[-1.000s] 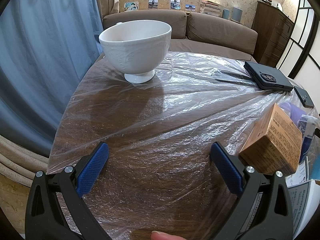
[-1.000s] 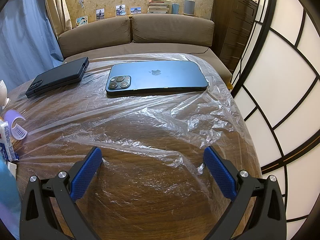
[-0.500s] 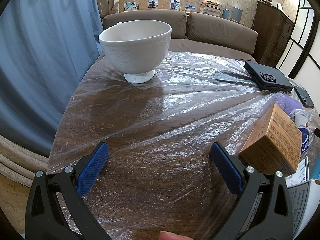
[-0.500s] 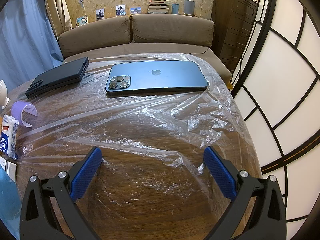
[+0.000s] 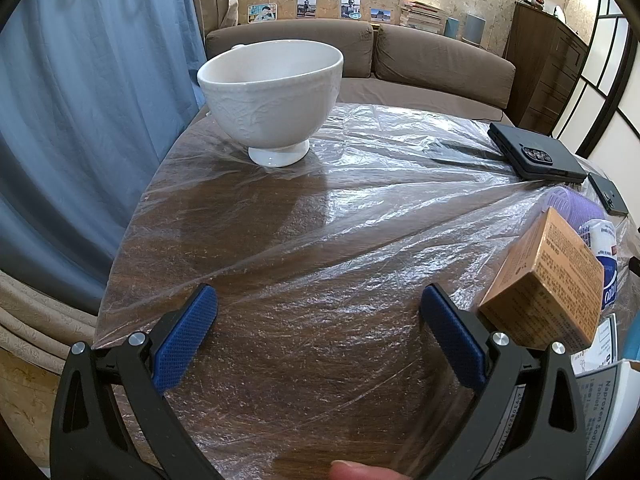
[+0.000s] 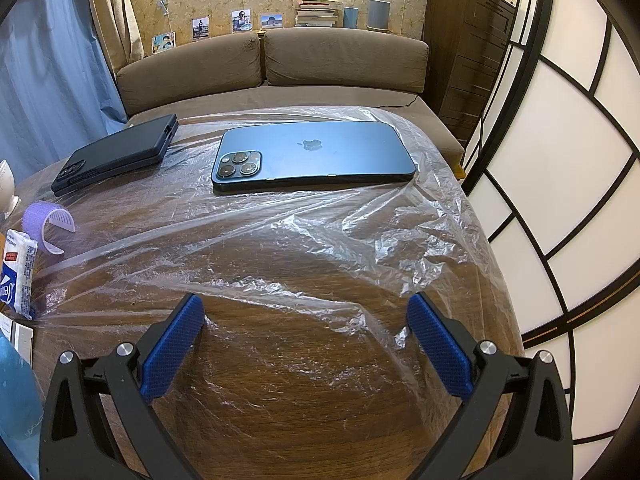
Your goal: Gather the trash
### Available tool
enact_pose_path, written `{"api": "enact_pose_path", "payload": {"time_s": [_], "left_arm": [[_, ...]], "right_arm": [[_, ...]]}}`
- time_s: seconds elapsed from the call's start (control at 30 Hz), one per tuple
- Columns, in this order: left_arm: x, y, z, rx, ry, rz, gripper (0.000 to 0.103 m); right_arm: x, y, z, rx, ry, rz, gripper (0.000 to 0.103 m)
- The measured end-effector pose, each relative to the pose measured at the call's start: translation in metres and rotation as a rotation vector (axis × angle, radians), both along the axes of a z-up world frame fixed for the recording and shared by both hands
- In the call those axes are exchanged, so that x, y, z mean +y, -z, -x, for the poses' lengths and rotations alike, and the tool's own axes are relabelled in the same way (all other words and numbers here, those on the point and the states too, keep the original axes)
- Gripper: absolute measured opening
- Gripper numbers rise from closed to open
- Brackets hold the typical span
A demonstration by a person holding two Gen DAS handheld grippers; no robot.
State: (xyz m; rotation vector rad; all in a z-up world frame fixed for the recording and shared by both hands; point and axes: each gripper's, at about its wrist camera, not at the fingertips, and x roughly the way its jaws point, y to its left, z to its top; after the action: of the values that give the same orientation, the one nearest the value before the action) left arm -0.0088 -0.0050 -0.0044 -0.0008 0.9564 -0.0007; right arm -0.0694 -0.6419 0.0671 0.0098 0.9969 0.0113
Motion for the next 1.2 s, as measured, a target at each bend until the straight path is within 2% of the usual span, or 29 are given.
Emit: {"api": "enact_pose_path", "payload": {"time_s": [1.2], "left_arm": [[-0.0018, -0.0006, -0.0016, 0.001, 0.001, 0.0, 0.102]], "right_arm": [[0.0008, 0.0, 0.0002, 0.0, 0.0, 0.0, 0.099]]}}
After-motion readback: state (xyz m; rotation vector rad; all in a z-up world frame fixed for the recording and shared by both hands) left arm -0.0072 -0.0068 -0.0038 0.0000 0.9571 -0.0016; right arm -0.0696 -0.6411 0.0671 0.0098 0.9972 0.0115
